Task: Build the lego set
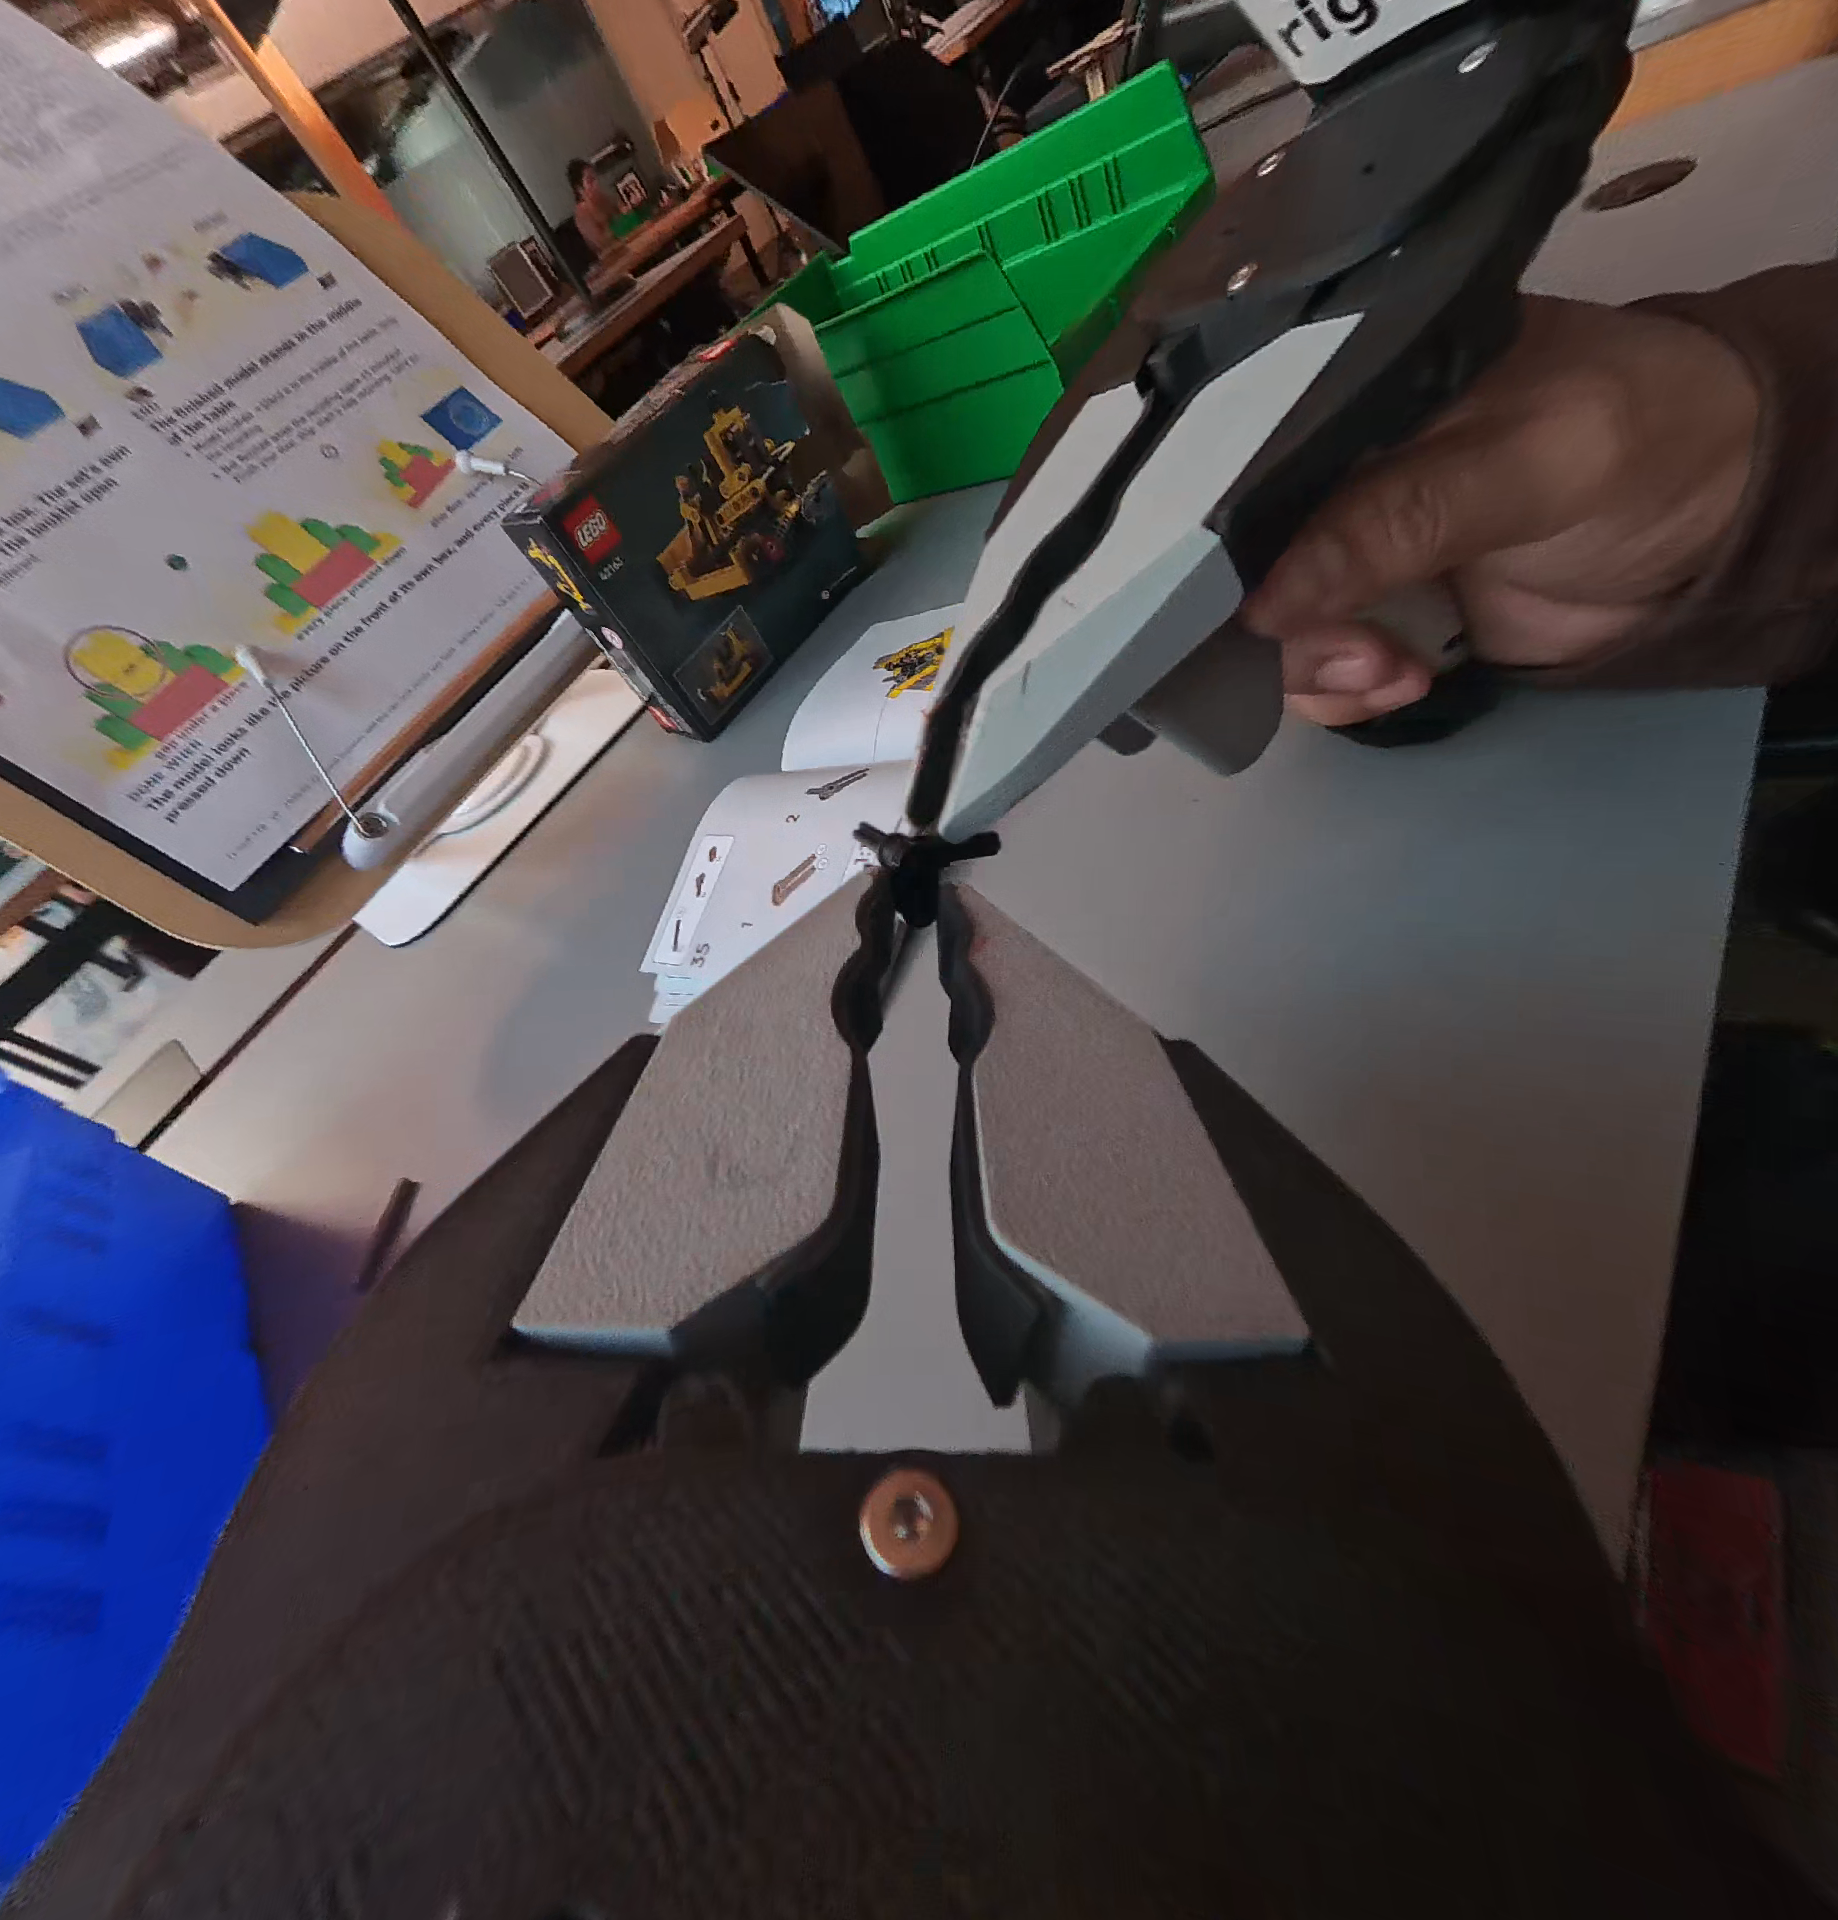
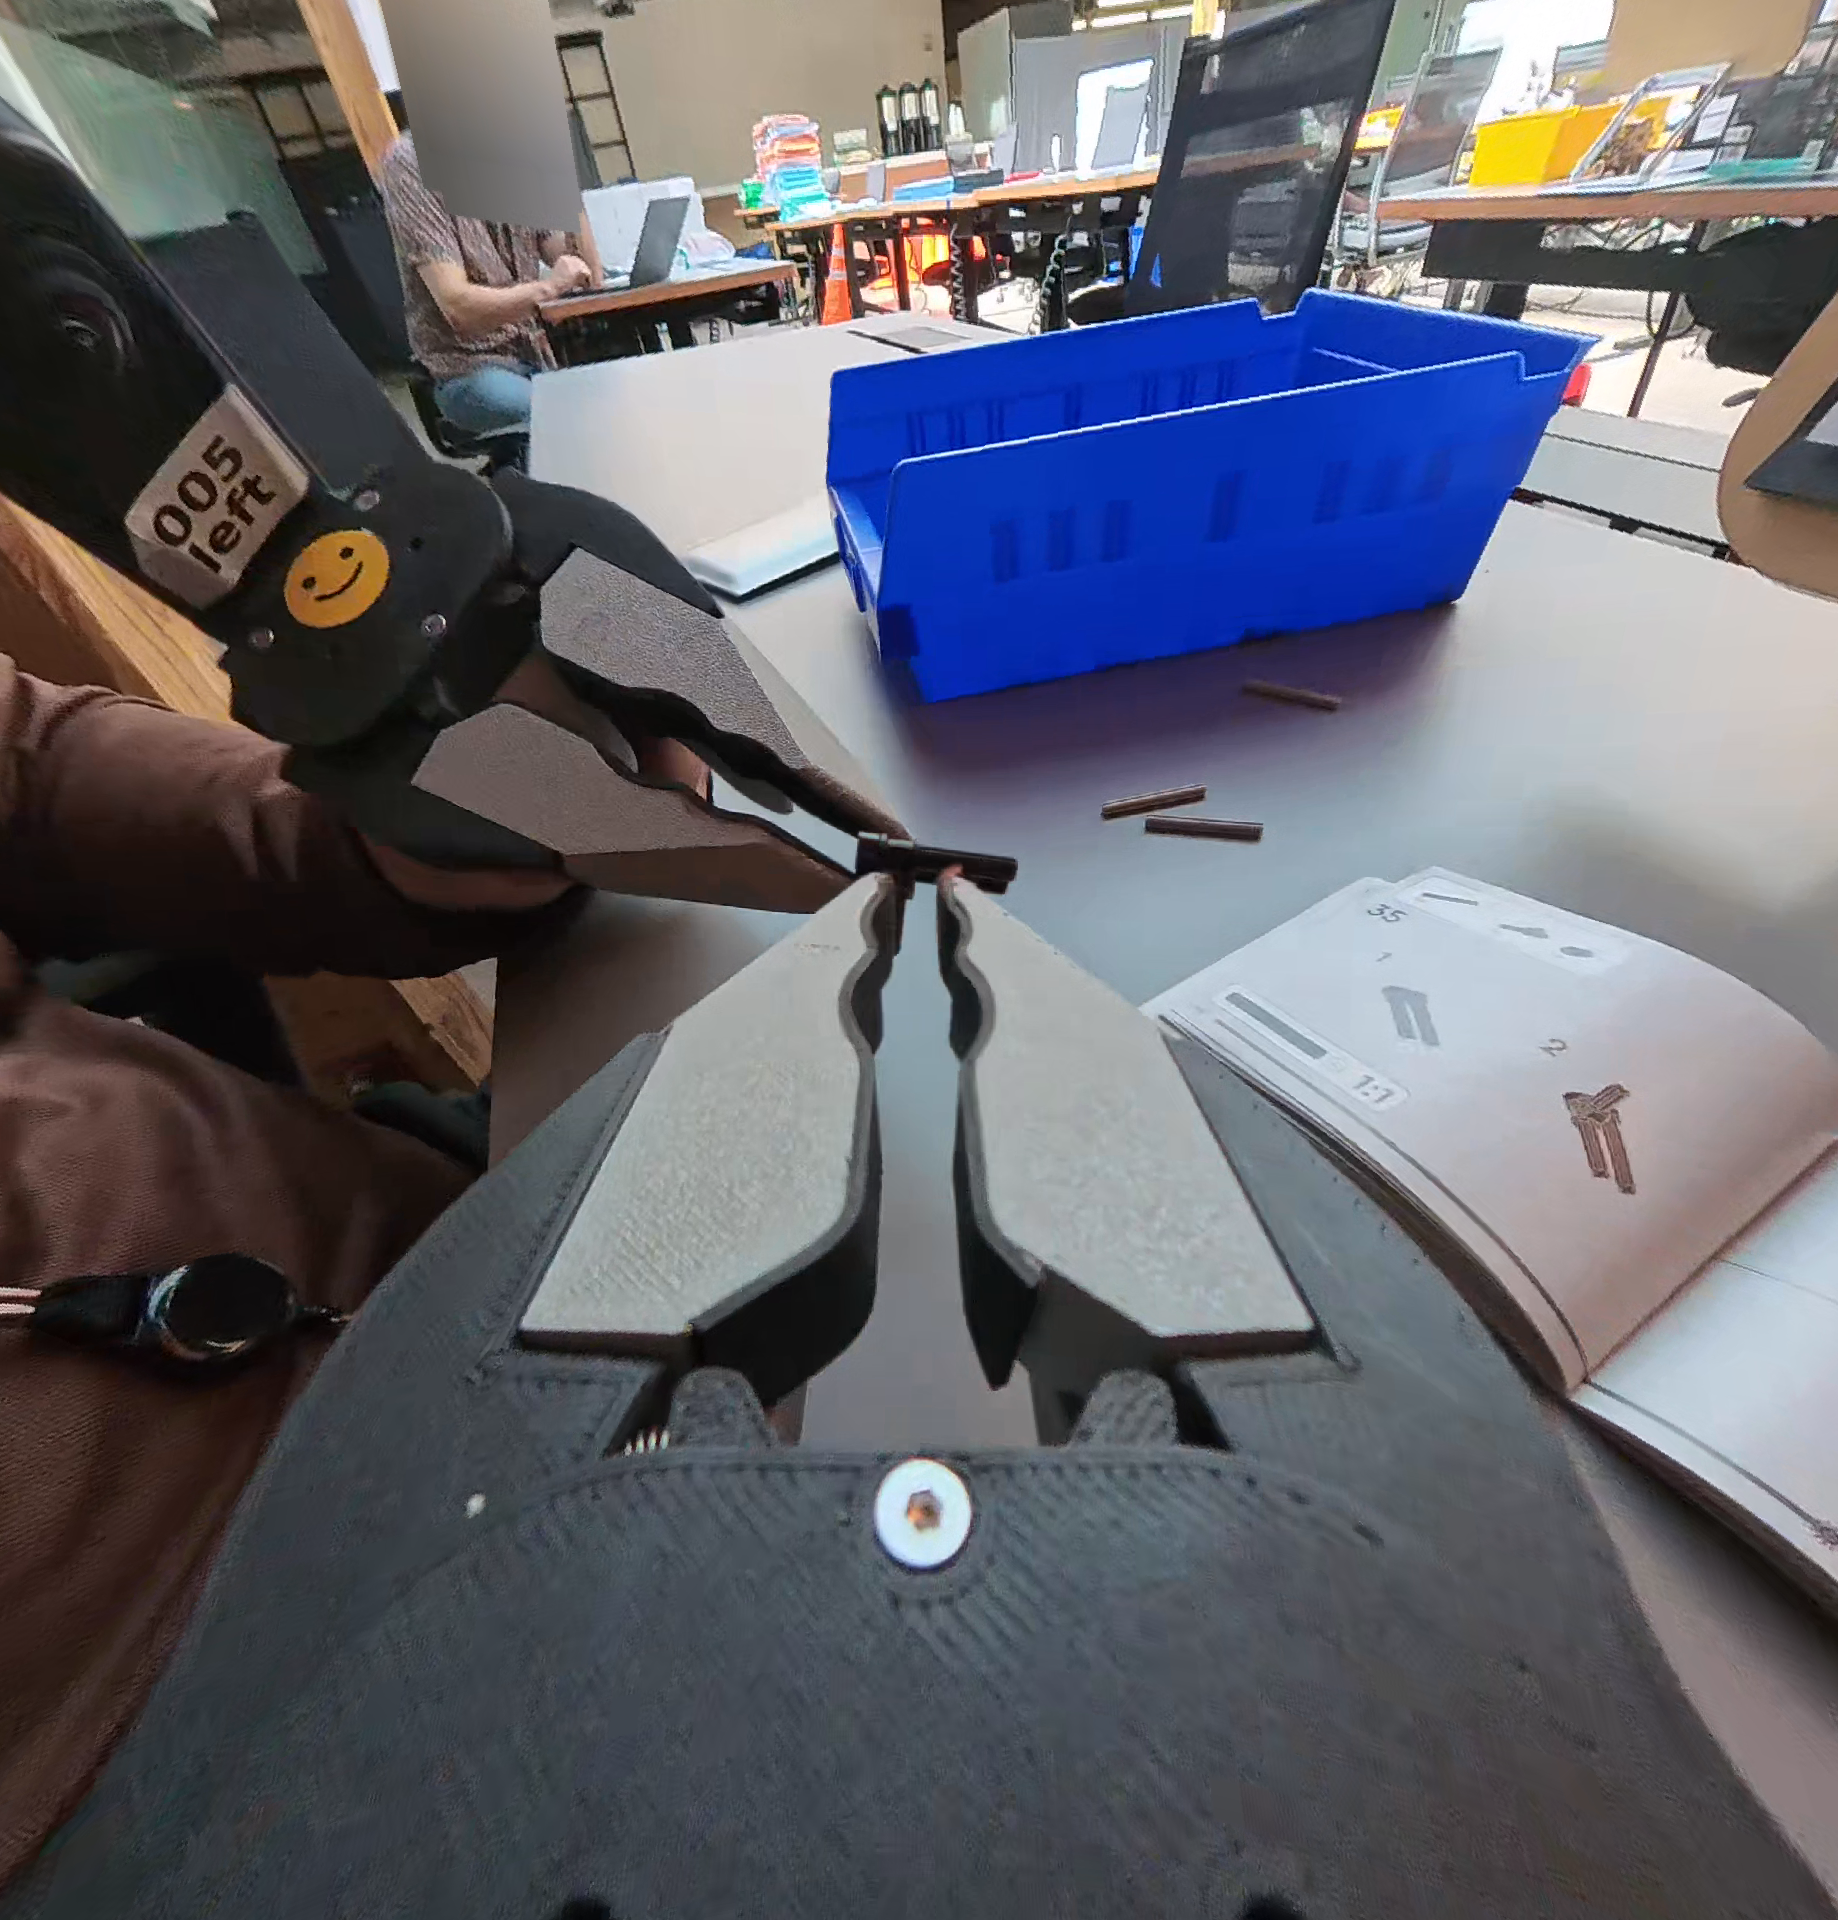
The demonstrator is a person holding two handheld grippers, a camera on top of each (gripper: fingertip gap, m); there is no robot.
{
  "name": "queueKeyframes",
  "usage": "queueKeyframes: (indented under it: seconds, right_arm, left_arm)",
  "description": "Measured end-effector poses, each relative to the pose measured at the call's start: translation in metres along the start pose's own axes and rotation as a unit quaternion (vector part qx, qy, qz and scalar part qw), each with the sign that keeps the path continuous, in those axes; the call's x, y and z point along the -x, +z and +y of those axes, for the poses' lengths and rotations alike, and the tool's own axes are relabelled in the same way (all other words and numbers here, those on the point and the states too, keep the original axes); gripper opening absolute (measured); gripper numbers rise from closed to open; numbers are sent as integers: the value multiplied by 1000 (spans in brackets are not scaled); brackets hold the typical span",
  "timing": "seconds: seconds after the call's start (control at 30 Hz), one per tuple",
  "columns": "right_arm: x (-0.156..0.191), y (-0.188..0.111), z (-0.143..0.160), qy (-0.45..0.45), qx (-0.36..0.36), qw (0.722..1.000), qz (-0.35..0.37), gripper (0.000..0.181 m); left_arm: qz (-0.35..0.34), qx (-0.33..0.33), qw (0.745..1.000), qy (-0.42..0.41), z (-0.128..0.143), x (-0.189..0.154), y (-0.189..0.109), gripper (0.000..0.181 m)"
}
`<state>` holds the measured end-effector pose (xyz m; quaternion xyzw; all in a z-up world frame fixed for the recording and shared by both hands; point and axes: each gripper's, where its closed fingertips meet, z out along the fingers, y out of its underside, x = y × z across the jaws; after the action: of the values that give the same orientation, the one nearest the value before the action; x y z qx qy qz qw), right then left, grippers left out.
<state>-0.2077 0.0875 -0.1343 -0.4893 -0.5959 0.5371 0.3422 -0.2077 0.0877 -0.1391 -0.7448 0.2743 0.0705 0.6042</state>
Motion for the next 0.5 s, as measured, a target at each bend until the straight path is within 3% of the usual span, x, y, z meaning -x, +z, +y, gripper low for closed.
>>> queueKeyframes:
  seconds: [0.2,0.5]
  right_arm:
    - [4,3,0,-17,1,1000,4,10]
    - [3,4,1,-42,6,999,19,4]
  left_arm:
    - [-23,-10,1000,16,-4,2,0,5]
    - [-28,-5,999,29,-2,0,2,5]
